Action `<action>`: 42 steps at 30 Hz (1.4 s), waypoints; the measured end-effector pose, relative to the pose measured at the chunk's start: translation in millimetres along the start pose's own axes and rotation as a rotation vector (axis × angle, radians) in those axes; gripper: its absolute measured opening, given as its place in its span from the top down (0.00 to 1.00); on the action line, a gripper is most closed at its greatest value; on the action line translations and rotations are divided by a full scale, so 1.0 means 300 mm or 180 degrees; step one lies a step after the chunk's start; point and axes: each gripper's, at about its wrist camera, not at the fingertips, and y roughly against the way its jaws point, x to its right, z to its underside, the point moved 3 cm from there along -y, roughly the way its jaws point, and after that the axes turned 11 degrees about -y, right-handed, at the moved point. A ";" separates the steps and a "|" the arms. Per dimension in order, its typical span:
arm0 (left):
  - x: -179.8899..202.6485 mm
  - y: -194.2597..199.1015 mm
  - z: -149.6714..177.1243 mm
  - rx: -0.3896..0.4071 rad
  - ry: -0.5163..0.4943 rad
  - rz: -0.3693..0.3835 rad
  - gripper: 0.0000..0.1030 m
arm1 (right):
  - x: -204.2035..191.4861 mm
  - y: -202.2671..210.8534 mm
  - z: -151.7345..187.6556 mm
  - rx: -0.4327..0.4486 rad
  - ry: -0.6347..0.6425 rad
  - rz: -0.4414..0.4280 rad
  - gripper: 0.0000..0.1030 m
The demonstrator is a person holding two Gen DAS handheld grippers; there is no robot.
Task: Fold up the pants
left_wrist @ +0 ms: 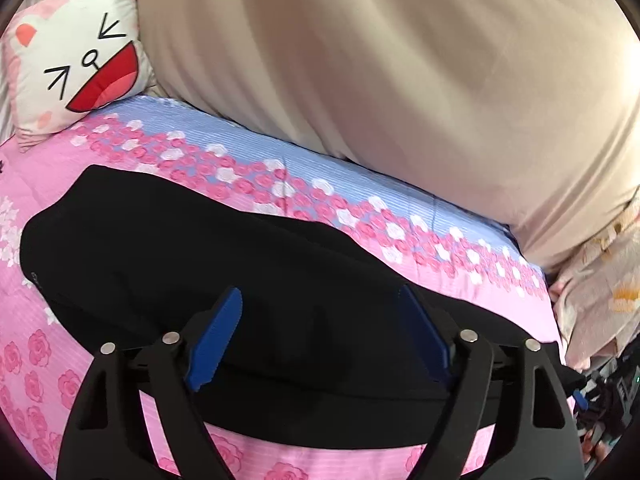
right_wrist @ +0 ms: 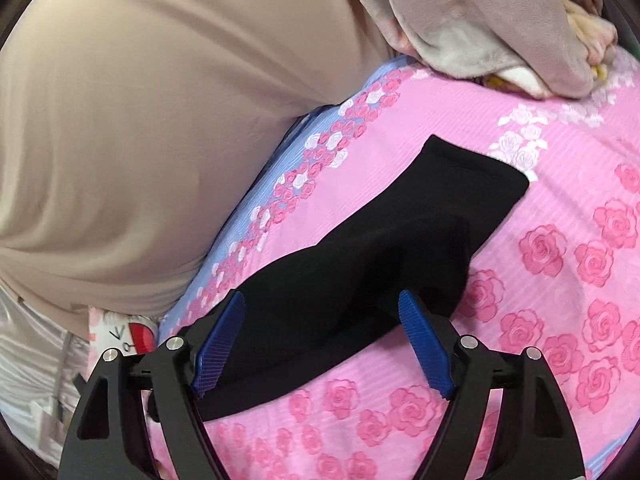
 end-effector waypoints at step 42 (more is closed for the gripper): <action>-0.268 -0.066 0.109 -0.0402 0.0508 -0.0450 0.15 | 0.081 -0.181 -0.226 0.0358 0.0263 0.0297 0.95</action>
